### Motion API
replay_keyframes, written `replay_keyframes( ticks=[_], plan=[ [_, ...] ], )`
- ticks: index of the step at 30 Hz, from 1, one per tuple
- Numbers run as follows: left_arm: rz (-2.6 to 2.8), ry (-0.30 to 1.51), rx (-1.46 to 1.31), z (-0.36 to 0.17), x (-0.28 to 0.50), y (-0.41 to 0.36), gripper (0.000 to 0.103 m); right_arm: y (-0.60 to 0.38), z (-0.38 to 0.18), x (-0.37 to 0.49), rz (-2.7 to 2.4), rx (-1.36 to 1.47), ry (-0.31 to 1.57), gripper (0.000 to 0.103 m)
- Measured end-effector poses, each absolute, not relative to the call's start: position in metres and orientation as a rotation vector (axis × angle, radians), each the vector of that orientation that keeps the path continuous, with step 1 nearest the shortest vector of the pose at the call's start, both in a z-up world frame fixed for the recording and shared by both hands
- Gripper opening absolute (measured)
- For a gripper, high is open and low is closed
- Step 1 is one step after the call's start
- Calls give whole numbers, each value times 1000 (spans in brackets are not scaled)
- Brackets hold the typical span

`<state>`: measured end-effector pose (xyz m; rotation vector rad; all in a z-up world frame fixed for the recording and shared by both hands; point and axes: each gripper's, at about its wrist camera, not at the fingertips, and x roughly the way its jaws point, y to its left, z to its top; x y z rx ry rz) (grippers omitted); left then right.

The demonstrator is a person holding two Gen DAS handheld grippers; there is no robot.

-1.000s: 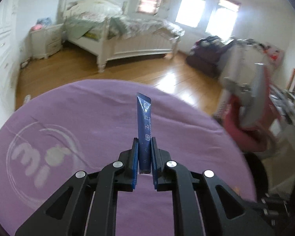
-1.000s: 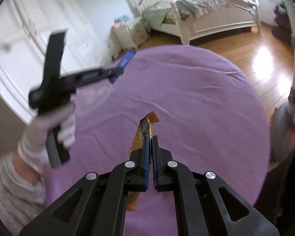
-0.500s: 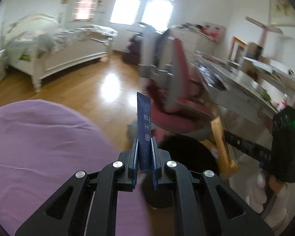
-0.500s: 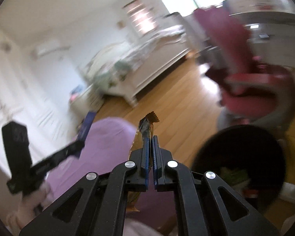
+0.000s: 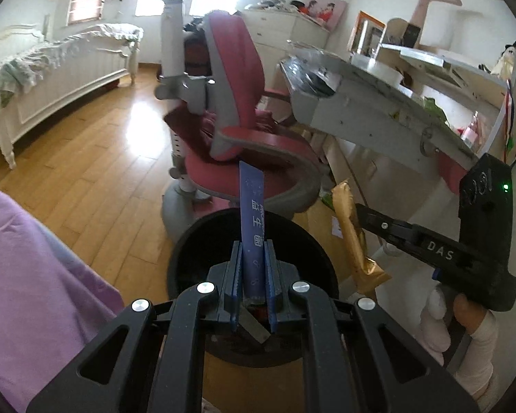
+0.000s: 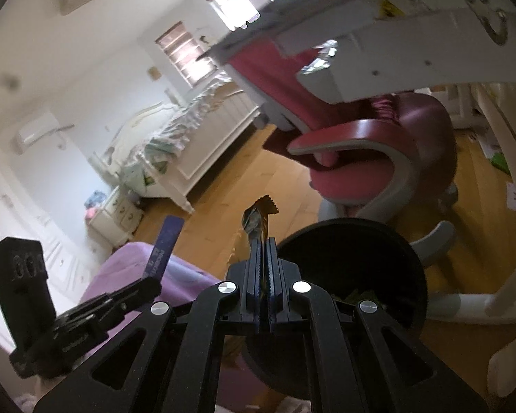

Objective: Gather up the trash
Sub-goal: 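Carry the blue tube and gold wrapper to the bin and release both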

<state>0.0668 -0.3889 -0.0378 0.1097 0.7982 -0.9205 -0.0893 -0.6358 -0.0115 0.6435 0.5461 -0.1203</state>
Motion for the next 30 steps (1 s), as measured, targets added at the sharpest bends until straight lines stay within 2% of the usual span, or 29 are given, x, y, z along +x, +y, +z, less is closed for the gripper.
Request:
replay_keyframes(
  ticks=[1, 2, 3, 4, 5, 6, 7, 9, 13, 16, 23, 30],
  plan=[
    [-927, 800, 118, -40, 66, -396, 18, -637, -13, -90, -128, 644, 549, 5],
    [-932, 806, 128, -42, 66, -400, 22, -638, -15, -91, -139, 641, 556, 14],
    [-935, 812, 130, -43, 66, -403, 42, -641, -18, -89, -160, 630, 568, 20],
    [-934, 818, 128, -44, 67, -404, 73, -640, -17, -93, -173, 622, 575, 37],
    [-930, 807, 120, -43, 66, -403, 83, -640, -18, -95, -186, 614, 581, 52],
    [-925, 776, 108, -40, 63, -400, 87, -641, -19, -96, -201, 607, 581, 57],
    [-925, 755, 103, -38, 61, -397, 87, -640, -19, -99, -213, 602, 579, 61],
    [-935, 737, 94, -31, 57, -389, 87, -636, -17, -103, -215, 593, 577, 61],
    [-875, 695, 65, -10, 48, -359, 96, -618, -7, -104, -185, 576, 568, 65],
    [-774, 649, 69, 7, 40, -331, 97, -593, 6, -98, -139, 547, 563, 73],
    [-436, 554, 49, 38, 19, -228, 98, -484, 49, -65, 79, 385, 566, 90],
    [-201, 502, -58, 48, 5, -123, 98, -368, 82, -36, 284, 278, 558, 96]
  ],
)
